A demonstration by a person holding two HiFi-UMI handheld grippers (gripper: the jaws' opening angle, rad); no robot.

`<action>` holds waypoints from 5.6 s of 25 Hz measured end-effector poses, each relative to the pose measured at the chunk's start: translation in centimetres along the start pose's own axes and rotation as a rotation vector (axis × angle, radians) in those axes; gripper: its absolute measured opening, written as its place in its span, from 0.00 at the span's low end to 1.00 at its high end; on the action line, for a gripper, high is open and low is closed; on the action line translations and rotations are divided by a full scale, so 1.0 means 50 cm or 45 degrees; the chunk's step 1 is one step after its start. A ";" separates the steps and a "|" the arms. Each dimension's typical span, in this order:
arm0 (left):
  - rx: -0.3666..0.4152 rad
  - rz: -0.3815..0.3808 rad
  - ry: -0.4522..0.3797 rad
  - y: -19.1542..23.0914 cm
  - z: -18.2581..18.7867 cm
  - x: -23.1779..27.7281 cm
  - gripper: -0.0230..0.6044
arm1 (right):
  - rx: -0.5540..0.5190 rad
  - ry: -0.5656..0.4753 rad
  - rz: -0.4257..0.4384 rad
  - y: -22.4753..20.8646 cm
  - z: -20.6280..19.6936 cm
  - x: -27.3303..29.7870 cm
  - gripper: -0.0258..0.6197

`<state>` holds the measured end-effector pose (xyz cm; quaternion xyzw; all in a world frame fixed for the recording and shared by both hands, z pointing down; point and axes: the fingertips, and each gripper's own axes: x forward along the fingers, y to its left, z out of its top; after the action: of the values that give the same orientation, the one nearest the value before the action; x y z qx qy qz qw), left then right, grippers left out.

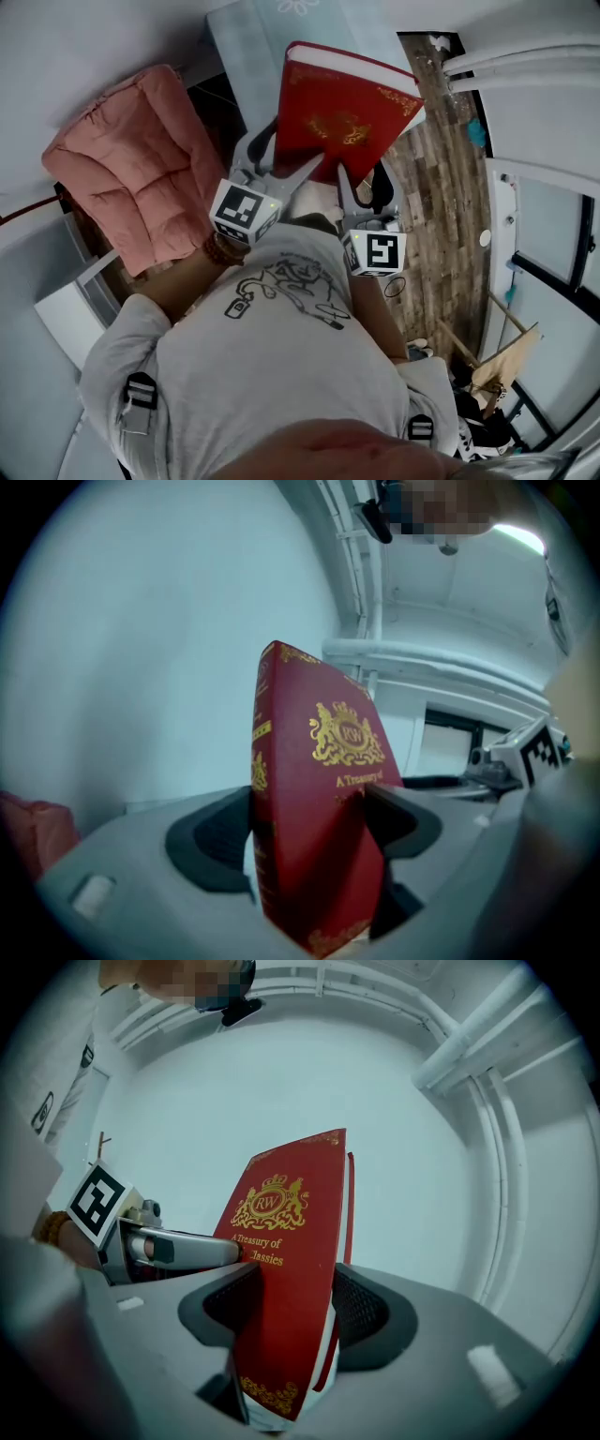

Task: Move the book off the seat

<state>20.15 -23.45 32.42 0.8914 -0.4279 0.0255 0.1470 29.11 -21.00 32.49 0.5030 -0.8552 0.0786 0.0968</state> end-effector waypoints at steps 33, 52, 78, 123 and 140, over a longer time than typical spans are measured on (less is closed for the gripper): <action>-0.288 0.615 0.035 0.259 -0.163 0.021 0.62 | -0.130 0.294 0.697 0.040 -0.143 0.309 0.42; -0.394 0.686 0.125 0.356 -0.345 0.086 0.62 | -0.106 0.482 0.782 0.019 -0.328 0.425 0.42; -0.598 0.607 0.300 0.494 -0.629 0.124 0.63 | -0.045 0.745 0.748 0.051 -0.606 0.543 0.46; -0.489 0.596 0.344 0.488 -0.584 0.091 0.57 | -0.103 0.642 0.713 0.046 -0.559 0.556 0.45; -0.157 0.500 0.027 0.326 -0.158 0.003 0.16 | -0.175 0.178 0.888 0.120 -0.142 0.397 0.16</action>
<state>8.31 -30.94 43.93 0.7800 -0.5925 0.0367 0.1980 15.03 -33.25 43.99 0.1667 -0.9700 0.0835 0.1561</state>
